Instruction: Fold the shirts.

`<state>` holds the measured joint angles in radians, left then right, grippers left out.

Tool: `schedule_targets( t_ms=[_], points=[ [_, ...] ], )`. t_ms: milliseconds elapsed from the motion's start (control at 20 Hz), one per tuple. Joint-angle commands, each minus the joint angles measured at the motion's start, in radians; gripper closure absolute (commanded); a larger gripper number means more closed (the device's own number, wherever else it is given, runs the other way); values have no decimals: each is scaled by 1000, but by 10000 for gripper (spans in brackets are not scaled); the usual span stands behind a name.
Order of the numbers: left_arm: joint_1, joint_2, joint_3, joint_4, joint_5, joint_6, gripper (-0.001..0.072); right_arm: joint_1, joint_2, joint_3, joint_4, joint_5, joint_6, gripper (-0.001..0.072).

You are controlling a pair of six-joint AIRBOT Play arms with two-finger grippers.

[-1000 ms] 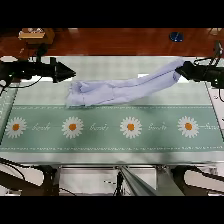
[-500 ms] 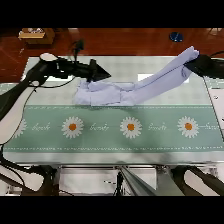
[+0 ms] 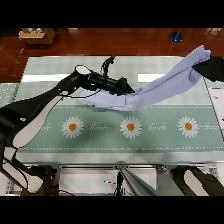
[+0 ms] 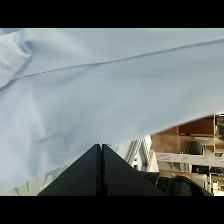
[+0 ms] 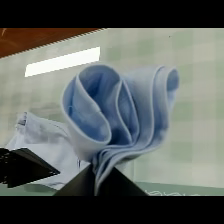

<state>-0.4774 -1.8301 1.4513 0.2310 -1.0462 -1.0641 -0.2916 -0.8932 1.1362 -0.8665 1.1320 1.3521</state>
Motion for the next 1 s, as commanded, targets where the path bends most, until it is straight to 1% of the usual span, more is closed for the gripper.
schedule_targets(
  t_ms=[0,100,250,400,500,550,700,850,950],
  points=[
    [-32,-60,0,0,17,-8,687,0,61,1,-8,37,35,693],
    [-55,-93,0,-8,16,-31,687,0,84,1,-8,40,55,693],
    [-115,-125,1,-110,22,-24,687,0,106,1,-8,42,71,693],
    [-197,-135,1,-173,98,-17,687,0,112,1,-5,52,81,693],
    [-227,-138,1,-171,119,32,688,0,112,1,-8,58,81,693],
    [-224,-137,0,-159,116,35,688,0,112,1,-15,58,81,693],
    [-132,-116,0,-84,70,35,689,0,112,1,-47,68,80,693],
    [51,-44,-2,36,-45,34,690,1,111,0,-61,60,79,693],
    [188,37,-2,77,-108,31,689,1,111,-1,-64,61,75,693]
  ],
)
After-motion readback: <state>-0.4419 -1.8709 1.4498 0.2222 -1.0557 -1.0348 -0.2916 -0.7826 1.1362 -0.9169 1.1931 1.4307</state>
